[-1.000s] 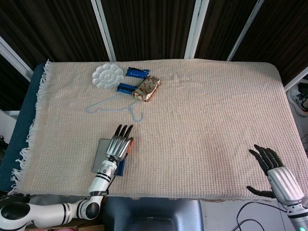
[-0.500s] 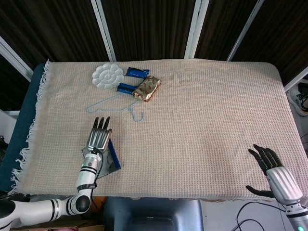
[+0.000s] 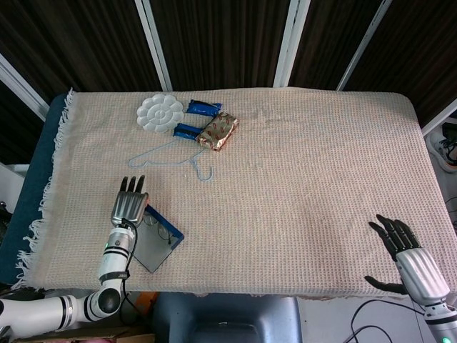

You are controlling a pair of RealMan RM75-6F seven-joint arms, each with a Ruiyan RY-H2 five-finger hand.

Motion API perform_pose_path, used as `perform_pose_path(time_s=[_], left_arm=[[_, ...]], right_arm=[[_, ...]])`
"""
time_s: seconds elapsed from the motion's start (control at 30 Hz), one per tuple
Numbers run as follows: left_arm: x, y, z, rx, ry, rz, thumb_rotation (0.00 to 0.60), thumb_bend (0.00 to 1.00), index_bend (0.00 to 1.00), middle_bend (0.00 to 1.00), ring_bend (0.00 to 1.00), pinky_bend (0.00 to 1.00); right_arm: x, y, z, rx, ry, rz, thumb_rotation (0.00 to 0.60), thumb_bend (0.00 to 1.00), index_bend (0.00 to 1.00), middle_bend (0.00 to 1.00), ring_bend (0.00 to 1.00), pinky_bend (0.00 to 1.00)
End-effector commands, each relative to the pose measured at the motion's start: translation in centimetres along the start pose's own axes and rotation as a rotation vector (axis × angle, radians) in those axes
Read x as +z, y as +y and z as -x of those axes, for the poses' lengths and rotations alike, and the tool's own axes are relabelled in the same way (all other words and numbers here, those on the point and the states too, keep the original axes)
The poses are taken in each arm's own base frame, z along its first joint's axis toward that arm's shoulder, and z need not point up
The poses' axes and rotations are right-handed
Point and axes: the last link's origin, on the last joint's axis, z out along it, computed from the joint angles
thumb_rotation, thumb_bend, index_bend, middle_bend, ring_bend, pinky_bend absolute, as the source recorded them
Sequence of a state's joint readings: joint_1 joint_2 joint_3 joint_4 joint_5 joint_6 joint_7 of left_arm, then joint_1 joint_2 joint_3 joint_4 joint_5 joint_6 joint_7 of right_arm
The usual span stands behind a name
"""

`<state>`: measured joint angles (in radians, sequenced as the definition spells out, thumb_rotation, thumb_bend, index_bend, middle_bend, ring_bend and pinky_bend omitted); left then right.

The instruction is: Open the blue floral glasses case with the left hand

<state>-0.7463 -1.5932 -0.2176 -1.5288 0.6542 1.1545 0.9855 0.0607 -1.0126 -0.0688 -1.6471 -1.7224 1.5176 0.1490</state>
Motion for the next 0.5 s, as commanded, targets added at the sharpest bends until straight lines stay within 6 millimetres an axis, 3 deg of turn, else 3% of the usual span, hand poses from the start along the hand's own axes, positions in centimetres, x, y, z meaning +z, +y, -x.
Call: perform_pose_path(time_s=[0.03,0.27,0.5], left_arm=[[-0.3,-0.7,0.1,0.021,-0.027,-0.017,0.6,0.73,0.5,0.0,0.0,0.0],[-1.3,-1.4,0.4,0.029,-0.136,-0.045,0.6,0.74,0.5,0.0,0.0,0.0],[-3.3,-2.4,-0.2,0.016,-0.117,-0.01,0.6,0.75,0.49,0.0,0.0,0.0]], right_arm=[[0.0,0.0,0.0,0.001,0.004,0.001,0.6,0.22,0.0,0.0,0.0,0.0],[-0.1,0.0,-0.2,0.007,0.015,0.001,0.6,0.22,0.0,0.0,0.0,0.0],[-0.1,0.0,-0.1,0.006,0.014,-0.001,0.6,0.22,0.0,0.0,0.0,0.0]])
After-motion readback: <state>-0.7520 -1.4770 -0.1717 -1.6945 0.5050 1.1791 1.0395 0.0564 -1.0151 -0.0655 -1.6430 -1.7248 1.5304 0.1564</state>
